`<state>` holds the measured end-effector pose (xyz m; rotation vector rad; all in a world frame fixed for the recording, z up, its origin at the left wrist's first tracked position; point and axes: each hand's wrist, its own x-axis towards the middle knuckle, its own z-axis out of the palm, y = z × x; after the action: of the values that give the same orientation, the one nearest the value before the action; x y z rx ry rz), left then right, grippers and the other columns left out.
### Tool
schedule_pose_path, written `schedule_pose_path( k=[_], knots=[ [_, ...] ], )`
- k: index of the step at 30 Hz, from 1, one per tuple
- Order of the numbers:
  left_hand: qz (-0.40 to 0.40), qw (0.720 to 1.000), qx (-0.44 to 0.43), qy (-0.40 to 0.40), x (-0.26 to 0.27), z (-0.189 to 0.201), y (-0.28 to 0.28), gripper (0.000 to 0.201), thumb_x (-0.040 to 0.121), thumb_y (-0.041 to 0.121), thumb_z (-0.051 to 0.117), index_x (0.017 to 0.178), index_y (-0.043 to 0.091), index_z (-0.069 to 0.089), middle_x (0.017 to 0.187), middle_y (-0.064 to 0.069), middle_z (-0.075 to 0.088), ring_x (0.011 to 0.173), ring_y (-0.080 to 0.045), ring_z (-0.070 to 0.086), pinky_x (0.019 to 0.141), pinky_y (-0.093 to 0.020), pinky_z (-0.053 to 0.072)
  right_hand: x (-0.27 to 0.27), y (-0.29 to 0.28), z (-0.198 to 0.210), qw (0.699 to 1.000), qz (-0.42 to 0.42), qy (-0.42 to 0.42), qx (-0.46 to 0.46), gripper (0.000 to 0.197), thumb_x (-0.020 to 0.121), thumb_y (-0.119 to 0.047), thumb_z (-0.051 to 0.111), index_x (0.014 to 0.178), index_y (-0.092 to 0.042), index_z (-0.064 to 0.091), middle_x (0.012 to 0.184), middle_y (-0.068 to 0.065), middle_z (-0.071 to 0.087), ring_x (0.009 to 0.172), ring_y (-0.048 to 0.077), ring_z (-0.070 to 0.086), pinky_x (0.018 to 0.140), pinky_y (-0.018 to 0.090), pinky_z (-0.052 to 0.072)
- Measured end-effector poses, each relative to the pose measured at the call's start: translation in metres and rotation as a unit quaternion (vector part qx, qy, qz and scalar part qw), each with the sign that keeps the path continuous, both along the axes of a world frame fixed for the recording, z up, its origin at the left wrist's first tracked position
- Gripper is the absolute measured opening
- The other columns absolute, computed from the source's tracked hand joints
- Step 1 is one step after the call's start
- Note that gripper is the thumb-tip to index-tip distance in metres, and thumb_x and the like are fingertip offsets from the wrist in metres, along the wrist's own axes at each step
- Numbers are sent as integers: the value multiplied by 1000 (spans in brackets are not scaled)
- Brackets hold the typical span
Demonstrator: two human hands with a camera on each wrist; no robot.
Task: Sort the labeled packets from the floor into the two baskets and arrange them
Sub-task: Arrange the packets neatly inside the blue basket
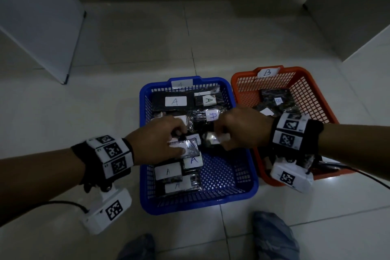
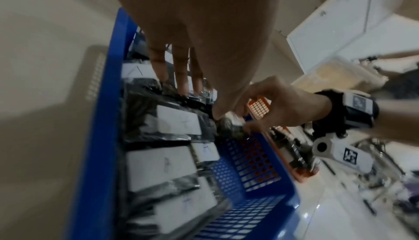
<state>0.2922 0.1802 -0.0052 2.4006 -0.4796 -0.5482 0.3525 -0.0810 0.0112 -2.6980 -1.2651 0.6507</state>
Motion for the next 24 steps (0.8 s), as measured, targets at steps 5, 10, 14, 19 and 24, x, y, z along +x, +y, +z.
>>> schedule_pose_path(
  k=[5,10,14,19,24],
  knots=[
    [-91,991,100,23,-8,-7,12,32,90,42,67,118,29,58,119,13,52,98,3,46,84,-10,41,-21,11,-14,990,45,-37,-131,26,81,-42,74,92,-19,67,98,1,67,88,22,63,84,35,44],
    [-112,986,126,16,-9,-8,13,33,92,43,64,121,28,55,123,12,49,108,-3,46,95,-24,44,-11,17,-17,991,-12,38,-129,32,79,-38,79,80,-12,61,86,4,64,74,22,62,63,35,54],
    [-120,985,123,9,-8,-12,14,32,92,42,64,119,28,55,117,15,45,103,0,43,89,-15,39,-12,16,-24,990,-20,38,-132,27,83,-32,75,79,-9,62,85,5,63,74,25,64,61,37,55],
    [-119,986,116,4,-9,-11,12,32,93,42,63,121,26,63,118,13,47,104,1,43,91,-14,38,-16,15,-34,992,-17,-13,-123,17,93,-25,62,98,-9,64,107,9,60,90,28,64,61,31,36],
    [-127,986,110,7,-11,-10,12,27,93,40,64,113,23,71,119,11,49,107,-4,47,95,-27,45,-14,20,-41,993,-14,-28,-112,19,96,-21,59,112,-13,64,116,9,61,95,28,66,68,34,52]
  ],
)
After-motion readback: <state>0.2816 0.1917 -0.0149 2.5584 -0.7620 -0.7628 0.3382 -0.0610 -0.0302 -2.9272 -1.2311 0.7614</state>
